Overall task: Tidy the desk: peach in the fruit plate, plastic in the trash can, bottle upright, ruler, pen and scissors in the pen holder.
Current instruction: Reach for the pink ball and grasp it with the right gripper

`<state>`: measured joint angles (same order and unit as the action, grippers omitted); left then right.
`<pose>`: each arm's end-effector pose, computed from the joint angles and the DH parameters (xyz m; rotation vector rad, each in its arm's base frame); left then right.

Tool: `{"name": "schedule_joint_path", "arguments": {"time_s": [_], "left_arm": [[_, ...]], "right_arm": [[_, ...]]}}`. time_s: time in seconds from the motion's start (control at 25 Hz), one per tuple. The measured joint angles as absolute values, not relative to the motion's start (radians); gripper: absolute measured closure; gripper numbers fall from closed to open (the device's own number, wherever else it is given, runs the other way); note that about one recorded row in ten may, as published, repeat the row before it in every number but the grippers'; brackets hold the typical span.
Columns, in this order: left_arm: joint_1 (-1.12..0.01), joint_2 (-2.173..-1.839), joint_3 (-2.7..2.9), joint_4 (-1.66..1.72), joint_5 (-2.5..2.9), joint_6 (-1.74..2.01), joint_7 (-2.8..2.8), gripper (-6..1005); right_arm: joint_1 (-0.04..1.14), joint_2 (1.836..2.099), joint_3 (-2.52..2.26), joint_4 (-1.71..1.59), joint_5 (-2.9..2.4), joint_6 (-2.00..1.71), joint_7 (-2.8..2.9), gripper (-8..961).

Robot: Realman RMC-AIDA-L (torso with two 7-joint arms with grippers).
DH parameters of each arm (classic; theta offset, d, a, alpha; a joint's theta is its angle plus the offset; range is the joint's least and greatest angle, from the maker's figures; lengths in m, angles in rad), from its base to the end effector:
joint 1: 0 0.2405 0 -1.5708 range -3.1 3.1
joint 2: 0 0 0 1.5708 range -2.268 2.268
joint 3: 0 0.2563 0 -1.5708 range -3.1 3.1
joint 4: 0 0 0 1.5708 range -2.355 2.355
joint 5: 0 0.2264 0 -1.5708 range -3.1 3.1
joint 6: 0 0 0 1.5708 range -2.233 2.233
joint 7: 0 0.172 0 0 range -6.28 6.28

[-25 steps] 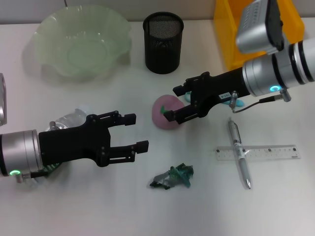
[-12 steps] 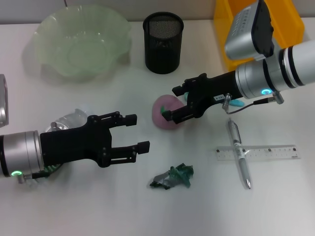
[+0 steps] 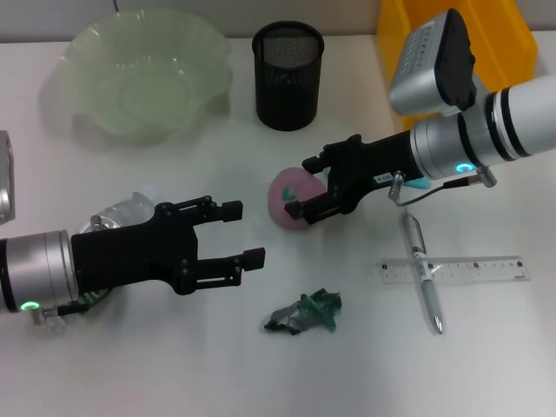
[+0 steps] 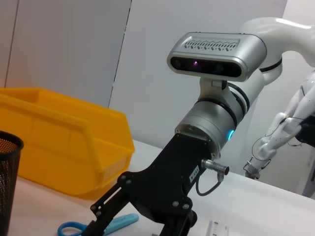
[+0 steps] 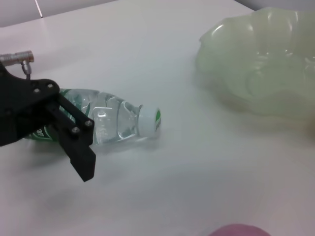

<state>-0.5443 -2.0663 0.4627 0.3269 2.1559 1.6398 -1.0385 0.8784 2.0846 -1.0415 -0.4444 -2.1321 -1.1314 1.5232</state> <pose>-0.2737 0.3044 -0.0650 -2.7815 -0.5437 -0.8880 0.1985 0.4165 -0.1112 -2.9099 0.4276 0.1167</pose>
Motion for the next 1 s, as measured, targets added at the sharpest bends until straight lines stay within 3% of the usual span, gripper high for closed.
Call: {"name": "schedule_joint_path", "arguments": {"time_s": [1.0], "left_arm": [[-0.541, -2.066, 0.461, 0.328, 2.154, 1.641, -1.043, 215]], "right_arm": [[0.877, 2.086, -1.042, -0.442, -2.132, -1.115, 1.511, 156]]}}
